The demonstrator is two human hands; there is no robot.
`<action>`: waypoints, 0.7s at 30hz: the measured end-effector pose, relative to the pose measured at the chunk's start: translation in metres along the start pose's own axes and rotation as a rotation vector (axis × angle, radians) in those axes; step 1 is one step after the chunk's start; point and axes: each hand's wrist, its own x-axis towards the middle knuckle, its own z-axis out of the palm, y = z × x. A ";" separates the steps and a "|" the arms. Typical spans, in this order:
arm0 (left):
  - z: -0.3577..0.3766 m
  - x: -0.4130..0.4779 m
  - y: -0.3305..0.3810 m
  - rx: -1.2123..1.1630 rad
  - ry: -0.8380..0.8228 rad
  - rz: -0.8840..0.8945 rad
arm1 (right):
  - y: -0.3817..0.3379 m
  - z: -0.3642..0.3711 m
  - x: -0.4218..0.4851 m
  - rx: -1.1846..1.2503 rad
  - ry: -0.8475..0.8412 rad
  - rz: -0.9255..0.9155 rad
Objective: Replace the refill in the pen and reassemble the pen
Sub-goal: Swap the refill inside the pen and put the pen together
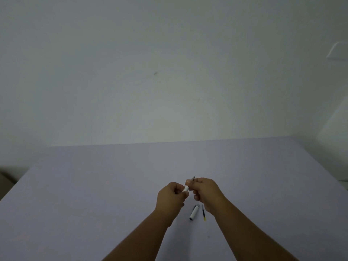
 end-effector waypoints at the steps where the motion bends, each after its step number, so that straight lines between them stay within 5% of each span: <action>1: -0.001 0.001 -0.001 -0.053 -0.035 -0.054 | 0.001 -0.001 0.001 -0.019 -0.011 0.003; 6: -0.009 0.003 -0.002 -0.198 -0.220 -0.253 | 0.003 -0.007 0.008 -0.104 -0.087 0.027; 10: -0.012 0.007 -0.011 -0.230 -0.217 -0.308 | 0.014 -0.008 0.020 -0.149 -0.015 0.100; 15: -0.015 0.012 -0.032 -0.225 -0.151 -0.403 | 0.058 -0.006 0.039 -0.923 0.131 0.066; 21: -0.019 0.011 -0.048 -0.292 -0.126 -0.464 | 0.093 0.011 0.042 -0.991 0.220 0.077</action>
